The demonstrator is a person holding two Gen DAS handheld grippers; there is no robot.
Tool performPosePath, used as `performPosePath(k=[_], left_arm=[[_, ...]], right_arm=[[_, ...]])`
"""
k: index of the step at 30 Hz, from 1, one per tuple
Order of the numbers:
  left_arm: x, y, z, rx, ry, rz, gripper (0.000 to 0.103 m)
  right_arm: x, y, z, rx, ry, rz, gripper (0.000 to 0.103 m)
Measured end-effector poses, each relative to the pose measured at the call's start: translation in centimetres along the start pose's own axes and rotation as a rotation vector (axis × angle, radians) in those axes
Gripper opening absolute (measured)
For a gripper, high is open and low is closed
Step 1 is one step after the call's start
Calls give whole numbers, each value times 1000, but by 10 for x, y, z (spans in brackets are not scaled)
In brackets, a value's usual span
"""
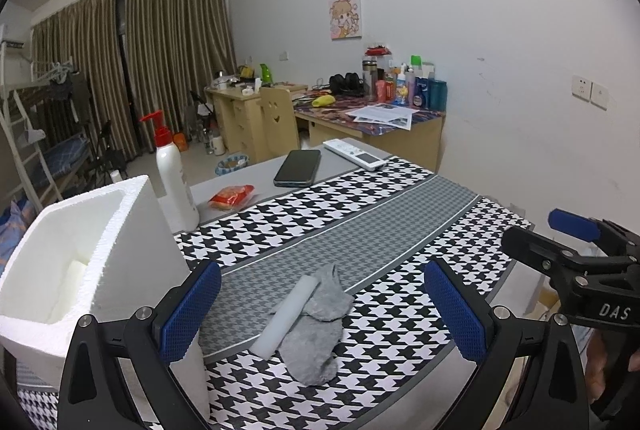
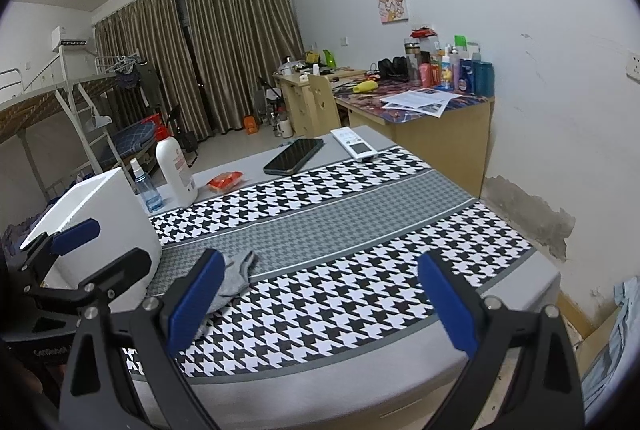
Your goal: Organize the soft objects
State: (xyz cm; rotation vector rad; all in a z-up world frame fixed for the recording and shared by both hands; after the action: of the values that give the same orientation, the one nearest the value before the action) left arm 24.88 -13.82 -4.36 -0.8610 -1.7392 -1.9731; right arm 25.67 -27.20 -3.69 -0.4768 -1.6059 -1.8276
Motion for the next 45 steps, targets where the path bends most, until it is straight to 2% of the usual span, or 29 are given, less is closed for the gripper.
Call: performPosePath(k=[13, 29, 45], left_arm=[[-18, -2, -11, 0, -10, 37, 102], [-39, -6, -13, 1, 3, 80, 102], [-58, -1, 10, 52, 22, 93, 102]], right_arm=[[-1, -6, -17, -20, -5, 15, 99], [-15, -10, -19, -15, 13, 45, 99], [-34, -12, -11, -3, 35, 81, 99]])
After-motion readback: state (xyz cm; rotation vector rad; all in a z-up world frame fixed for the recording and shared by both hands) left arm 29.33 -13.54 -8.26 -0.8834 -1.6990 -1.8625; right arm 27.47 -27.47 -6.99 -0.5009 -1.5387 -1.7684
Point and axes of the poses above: each gripper's, at about its wrist camera, not at the fingertips, and x roughly against the way its jaws point, z to its left, y to its top, the point moved 9 cm from there along -x, roughly the way its jaws point, and after that the axes turned 11 degrees about z, right-handed, at the moved point
